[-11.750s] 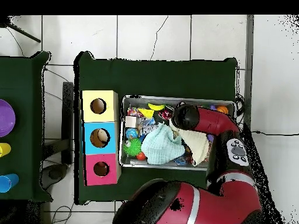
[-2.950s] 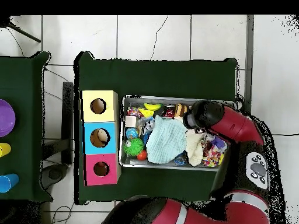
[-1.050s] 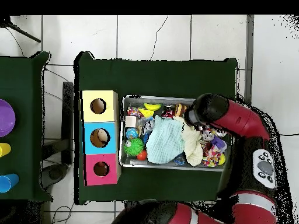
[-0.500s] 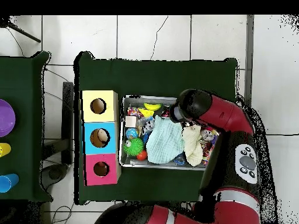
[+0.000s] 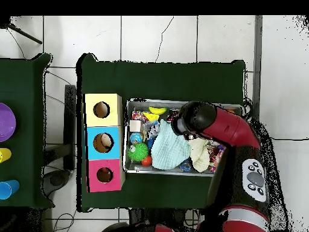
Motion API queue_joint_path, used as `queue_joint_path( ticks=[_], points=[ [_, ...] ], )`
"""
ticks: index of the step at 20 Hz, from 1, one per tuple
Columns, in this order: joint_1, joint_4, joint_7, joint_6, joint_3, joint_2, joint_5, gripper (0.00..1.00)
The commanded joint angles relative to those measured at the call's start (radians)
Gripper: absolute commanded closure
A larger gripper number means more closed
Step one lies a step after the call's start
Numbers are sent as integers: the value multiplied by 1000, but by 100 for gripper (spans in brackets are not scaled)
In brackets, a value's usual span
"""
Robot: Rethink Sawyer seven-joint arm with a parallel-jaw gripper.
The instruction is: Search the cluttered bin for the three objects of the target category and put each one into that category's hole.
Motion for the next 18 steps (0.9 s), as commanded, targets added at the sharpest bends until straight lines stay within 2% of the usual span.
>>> queue_joint_path(
  ticks=[1,5,10,18],
  points=[
    [-22,227,79,-182,51,15,-4,0],
    [-15,260,87,-256,42,32,-20,0],
    [-20,254,75,-303,27,67,-29,0],
    [-55,204,23,-194,10,28,-18,0]
  ],
)
